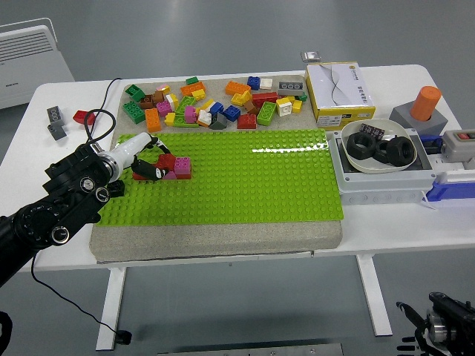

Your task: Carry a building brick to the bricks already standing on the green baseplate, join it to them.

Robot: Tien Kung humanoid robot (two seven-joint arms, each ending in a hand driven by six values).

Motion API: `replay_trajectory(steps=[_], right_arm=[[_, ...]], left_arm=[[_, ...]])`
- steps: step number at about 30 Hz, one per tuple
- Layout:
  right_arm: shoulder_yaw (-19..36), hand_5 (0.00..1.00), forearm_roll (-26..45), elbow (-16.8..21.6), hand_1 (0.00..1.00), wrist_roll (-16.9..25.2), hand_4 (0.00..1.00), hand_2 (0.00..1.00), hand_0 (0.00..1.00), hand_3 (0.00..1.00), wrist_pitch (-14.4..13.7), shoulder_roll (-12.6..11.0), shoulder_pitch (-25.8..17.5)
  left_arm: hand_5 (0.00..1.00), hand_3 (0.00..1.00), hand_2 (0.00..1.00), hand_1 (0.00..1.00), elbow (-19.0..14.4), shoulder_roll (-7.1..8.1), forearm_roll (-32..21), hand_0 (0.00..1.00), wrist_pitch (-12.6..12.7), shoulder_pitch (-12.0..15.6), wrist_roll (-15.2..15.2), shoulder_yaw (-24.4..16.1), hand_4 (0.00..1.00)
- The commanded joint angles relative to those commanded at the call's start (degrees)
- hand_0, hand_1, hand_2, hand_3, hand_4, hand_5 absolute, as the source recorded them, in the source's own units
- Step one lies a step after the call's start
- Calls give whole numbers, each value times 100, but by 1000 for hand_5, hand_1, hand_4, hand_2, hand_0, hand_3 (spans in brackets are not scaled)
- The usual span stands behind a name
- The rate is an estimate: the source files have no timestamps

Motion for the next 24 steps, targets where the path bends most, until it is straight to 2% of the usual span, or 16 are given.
replay_trajectory(steps=[24], right_arm=[[1,998,-11,10,580,0,940,678,582,799,6,-9,13]], left_arm=[[2,630,919,953,11,11,117,983,-10,-21,-79,51,573]])
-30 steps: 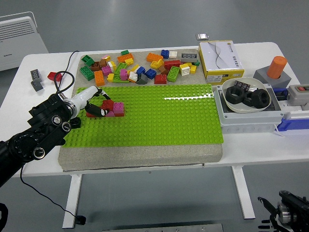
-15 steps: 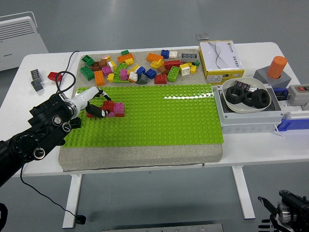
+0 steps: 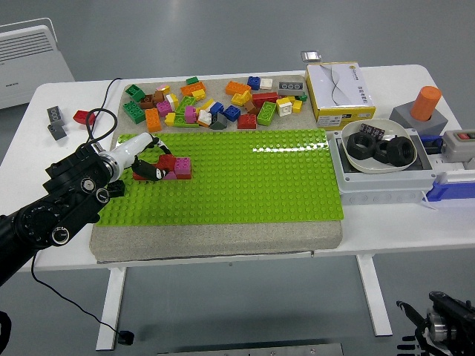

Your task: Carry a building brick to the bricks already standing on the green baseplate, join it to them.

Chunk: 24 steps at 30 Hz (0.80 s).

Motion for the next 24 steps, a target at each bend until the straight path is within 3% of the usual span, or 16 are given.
replay_trajectory(steps=[1,24], right_arm=[[0,998,0,1,579,0,940,678,584,798,0,0,1],[-4,998,4,4,580,0,939,678,582,798,-4,-4,1]], left_arm=[[2,670,920,953,1,0,2,982,0,0,-1,1,605],[2,692,928,956,20,19,79,985,-14,-11,-37,62,637]])
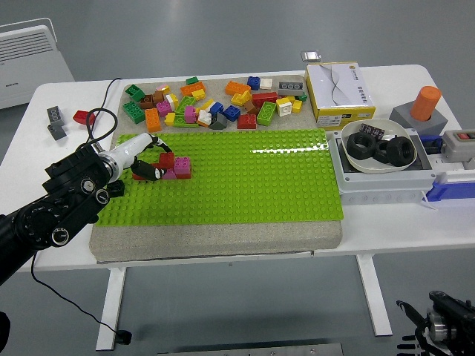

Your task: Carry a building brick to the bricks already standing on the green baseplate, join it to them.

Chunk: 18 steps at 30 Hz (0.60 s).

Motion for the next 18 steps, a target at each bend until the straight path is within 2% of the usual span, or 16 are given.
replay_trajectory(steps=[18], right_arm=[[14,998,-17,10,579,0,940,679,582,797,-7,-5,-11]], left_arm=[[2,699,932,959,-108,57,60,986,-41,11,22,57,662]])
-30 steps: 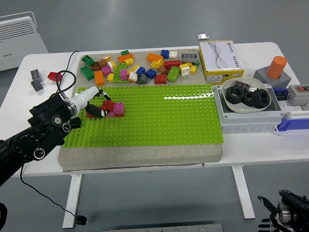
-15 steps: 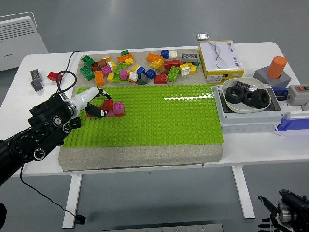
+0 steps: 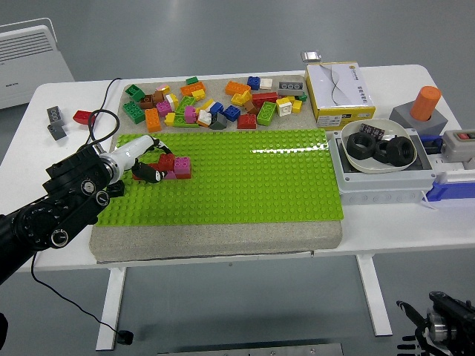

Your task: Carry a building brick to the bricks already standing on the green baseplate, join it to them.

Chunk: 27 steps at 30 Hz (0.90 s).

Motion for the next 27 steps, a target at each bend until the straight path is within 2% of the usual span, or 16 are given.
replay_trajectory(steps=[12,27], right_arm=[[-20,998,33,-5,578,0,940,678,583,797,-11,-17,-12],[-30,998,54,-10,567,0,940,677,582,797,-19,-20,-24]], left_arm=[[2,705,935,961,-265,43,176,986,-60,105,83,-84,668],[2,698,941,963,-350,82,225,986,-83,154,126,-98,668]])
